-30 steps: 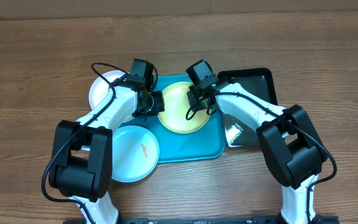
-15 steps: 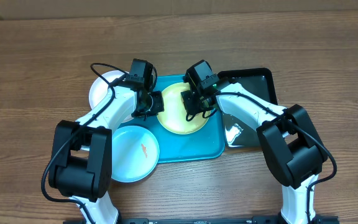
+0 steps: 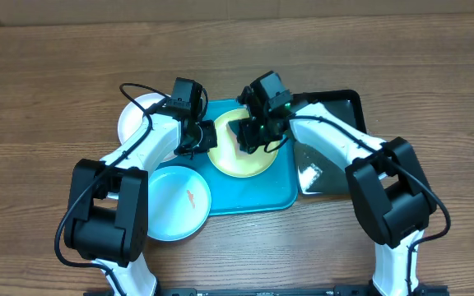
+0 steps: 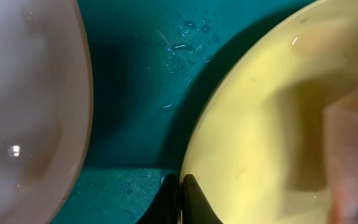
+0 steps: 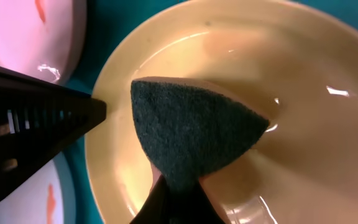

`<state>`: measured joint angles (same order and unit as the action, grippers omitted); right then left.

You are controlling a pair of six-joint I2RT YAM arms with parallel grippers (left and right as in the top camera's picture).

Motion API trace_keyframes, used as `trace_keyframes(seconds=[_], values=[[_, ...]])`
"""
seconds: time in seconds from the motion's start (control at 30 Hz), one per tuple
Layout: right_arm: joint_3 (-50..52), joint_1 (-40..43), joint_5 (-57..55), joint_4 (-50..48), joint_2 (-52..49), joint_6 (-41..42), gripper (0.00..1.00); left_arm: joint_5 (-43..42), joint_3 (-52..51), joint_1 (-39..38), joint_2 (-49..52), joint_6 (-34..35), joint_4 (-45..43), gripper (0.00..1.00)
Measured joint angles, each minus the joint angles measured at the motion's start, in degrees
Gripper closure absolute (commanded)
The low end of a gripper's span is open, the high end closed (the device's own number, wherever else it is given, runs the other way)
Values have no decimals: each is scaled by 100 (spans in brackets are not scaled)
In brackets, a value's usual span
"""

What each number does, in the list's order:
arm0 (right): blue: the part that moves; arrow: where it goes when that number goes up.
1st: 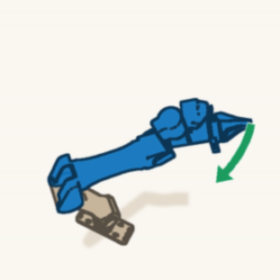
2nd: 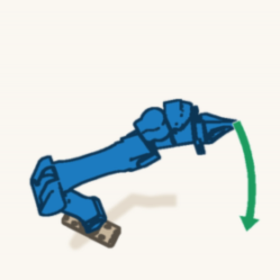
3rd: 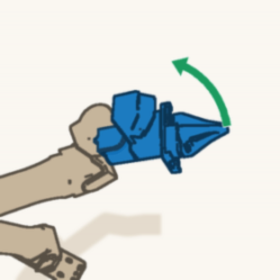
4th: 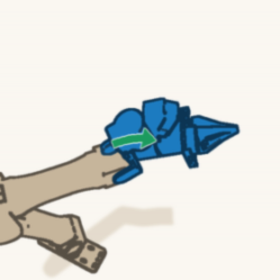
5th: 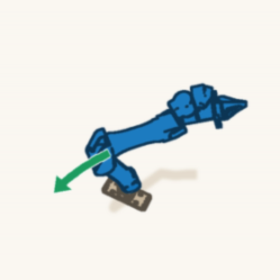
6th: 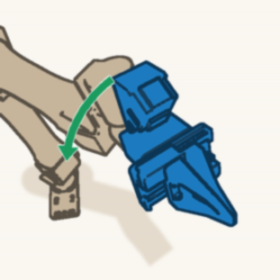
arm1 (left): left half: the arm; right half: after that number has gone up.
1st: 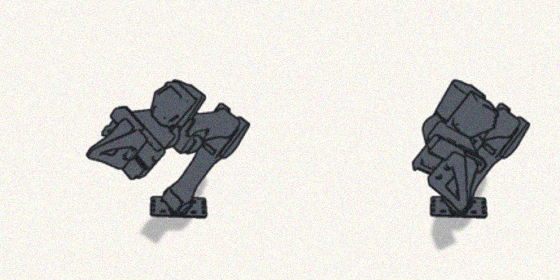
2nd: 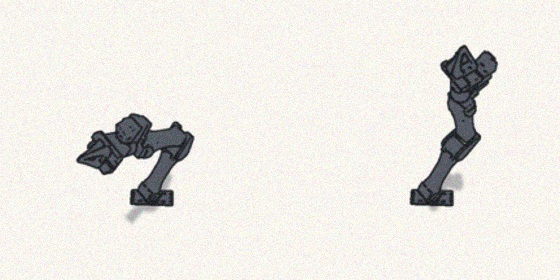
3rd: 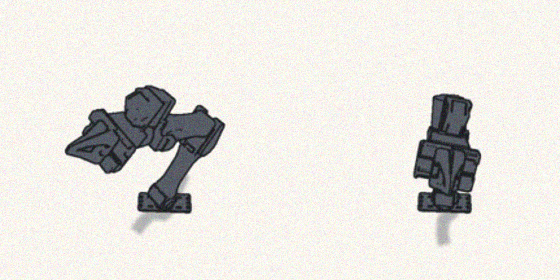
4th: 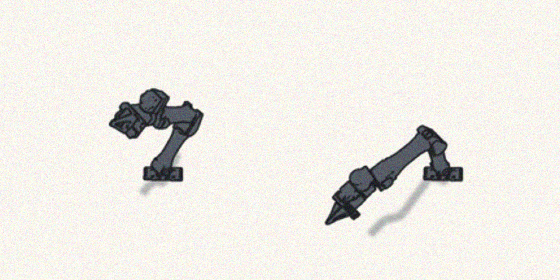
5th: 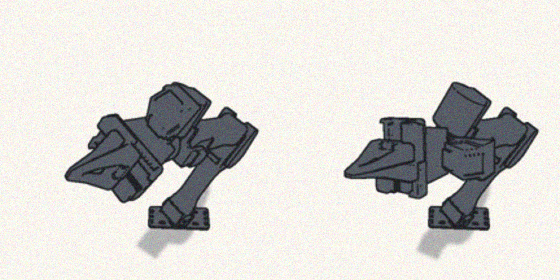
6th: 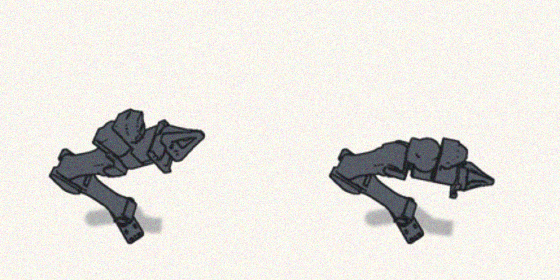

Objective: Clean dirty plates on tray and stack at the side
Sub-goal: 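Scrub the yellow plate with the sponge while the left gripper holds it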

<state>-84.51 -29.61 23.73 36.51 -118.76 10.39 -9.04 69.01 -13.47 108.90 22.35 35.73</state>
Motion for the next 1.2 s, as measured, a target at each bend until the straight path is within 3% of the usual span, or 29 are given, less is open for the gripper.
trace_keyframes(seconds=[0.23, 0.57, 1.2], values=[[-24, 278, -273, 520, 146, -107, 96, 0, 0, 0, -2, 2, 0, 96], [170, 308, -1012, 201, 146, -140, 96, -20, 0, 0, 0, 0, -2, 96], [857, 90, 72, -595, 111, 306, 96, -39, -2, 0, 0, 0, 0, 96]])
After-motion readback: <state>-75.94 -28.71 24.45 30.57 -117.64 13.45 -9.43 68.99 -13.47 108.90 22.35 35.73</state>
